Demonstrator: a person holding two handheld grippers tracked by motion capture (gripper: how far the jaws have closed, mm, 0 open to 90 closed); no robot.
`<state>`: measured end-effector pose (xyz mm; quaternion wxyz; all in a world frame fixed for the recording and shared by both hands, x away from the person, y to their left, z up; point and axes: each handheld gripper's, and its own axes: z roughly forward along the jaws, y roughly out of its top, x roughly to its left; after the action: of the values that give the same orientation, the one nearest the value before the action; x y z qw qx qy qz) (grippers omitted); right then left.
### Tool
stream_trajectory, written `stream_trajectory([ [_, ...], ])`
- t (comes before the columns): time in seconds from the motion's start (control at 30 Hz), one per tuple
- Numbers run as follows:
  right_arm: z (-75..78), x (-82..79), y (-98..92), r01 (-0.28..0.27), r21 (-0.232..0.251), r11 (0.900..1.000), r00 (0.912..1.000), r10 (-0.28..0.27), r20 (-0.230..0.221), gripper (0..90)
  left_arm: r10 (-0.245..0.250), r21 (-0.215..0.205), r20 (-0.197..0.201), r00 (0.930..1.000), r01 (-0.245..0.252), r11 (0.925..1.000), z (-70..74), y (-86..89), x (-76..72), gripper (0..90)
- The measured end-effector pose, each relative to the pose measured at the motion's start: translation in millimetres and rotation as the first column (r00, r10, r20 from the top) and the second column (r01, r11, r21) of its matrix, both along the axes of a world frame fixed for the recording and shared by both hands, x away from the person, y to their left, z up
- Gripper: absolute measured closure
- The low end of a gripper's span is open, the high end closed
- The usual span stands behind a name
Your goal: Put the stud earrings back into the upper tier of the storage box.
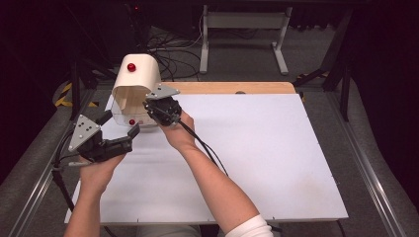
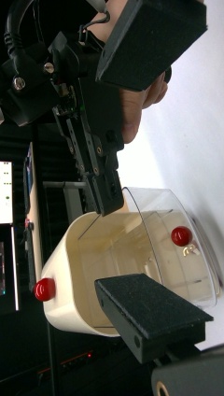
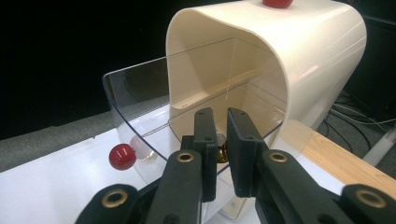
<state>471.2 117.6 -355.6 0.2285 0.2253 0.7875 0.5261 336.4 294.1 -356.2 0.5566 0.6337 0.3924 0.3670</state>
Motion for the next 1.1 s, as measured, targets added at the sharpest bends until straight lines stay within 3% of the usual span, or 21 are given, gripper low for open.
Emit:
stream_trajectory([
  [0.47, 1.0, 0.4, -1.0, 0.000, -0.001, 1.000, 1.0000, 0.000, 0.009, 81.9, -0.004, 0.004, -0.001, 1.0000, 0.004, 1.0000, -0.9, -1.6, 0.9, 5.0],
  [0.77, 6.1, -3.3, -4.7, -0.002, 0.010, 1.000, 0.9997, 0.002, 0.023, 76.0, -0.003, 0.006, -0.001, 1.0000, 0.003, 1.0000, -1.1, -1.7, 0.3, 5.0],
  [1.1, 11.0, -14.3, -28.9, -0.014, 0.076, 0.997, 0.9998, 0.012, 0.017, 63.2, 0.000, 0.006, 0.006, 1.0000, 0.000, 1.0000, 0.2, -1.2, -1.0, 5.0],
])
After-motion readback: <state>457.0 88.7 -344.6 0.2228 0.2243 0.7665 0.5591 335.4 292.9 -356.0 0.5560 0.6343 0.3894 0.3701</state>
